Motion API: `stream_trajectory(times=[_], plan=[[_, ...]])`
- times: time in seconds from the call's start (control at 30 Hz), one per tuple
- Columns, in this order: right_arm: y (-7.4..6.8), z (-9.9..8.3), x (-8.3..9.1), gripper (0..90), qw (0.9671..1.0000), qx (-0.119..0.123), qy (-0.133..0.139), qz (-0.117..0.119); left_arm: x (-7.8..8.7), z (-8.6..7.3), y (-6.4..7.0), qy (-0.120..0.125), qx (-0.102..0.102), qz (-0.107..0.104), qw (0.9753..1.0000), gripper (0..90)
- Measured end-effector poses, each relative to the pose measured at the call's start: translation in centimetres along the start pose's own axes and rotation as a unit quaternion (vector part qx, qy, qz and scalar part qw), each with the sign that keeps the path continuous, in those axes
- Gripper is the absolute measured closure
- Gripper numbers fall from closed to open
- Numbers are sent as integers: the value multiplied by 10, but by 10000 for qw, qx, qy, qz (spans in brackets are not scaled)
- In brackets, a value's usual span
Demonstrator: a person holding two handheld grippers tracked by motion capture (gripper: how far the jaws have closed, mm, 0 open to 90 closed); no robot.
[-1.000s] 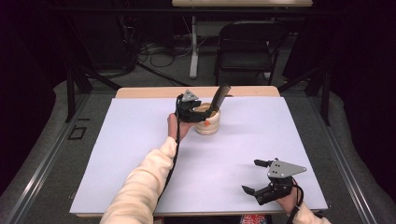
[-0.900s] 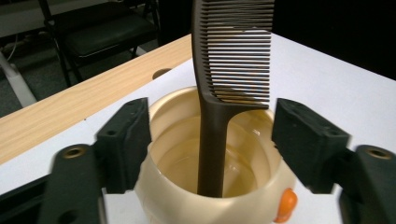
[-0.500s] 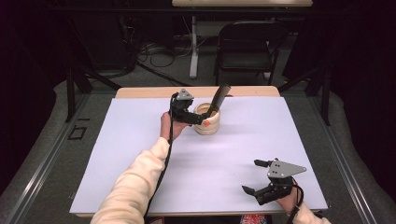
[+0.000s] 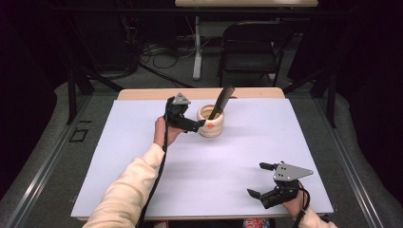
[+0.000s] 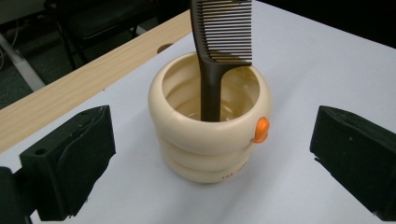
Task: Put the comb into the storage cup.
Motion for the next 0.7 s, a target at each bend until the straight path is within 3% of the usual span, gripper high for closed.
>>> stream_trajectory(times=[0.7], plan=[[-1, 2, -1, 0, 10000, -47, 25, 21, 38, -34, 3, -119, 21, 196, 9997, 2]])
Point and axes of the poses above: each handheld gripper's, and its own axes: x roughly backward along the jaws, z roughly out of its top, y roughly to its right, the point moved 4 cm from there along -x, roughly forward along the jaws, and after that the axes turned 8 degrees about -y, right-handed, at the moved point
